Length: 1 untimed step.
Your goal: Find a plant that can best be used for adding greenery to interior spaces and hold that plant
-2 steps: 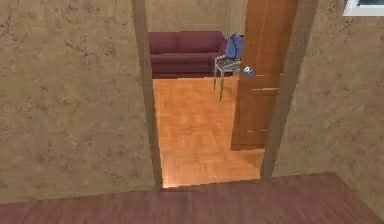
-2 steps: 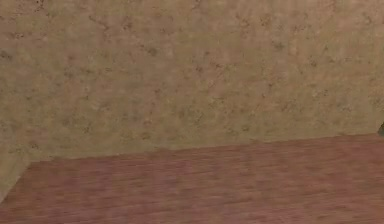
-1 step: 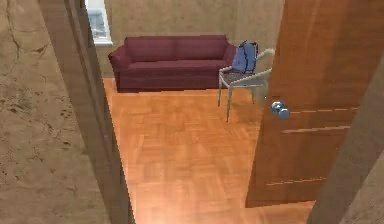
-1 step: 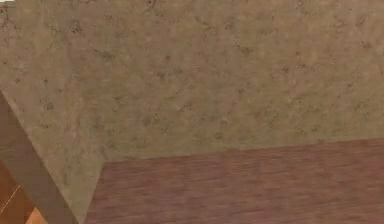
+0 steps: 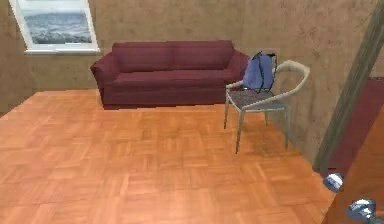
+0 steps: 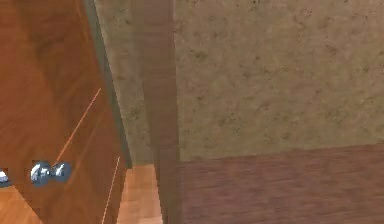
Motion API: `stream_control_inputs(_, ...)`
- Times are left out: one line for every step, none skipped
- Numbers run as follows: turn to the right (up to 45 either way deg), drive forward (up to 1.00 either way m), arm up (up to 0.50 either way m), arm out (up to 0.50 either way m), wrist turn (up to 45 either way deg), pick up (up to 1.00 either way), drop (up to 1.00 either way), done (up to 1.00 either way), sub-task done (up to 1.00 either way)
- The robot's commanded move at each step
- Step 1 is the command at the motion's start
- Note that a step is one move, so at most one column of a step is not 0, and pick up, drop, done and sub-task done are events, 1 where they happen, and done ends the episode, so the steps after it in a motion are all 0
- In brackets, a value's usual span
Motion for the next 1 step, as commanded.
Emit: stream_control_inputs(-42.0, 0.0, 0.0, 0.0, 0.0, 0.0, 0.0, 0.0, 0.0)
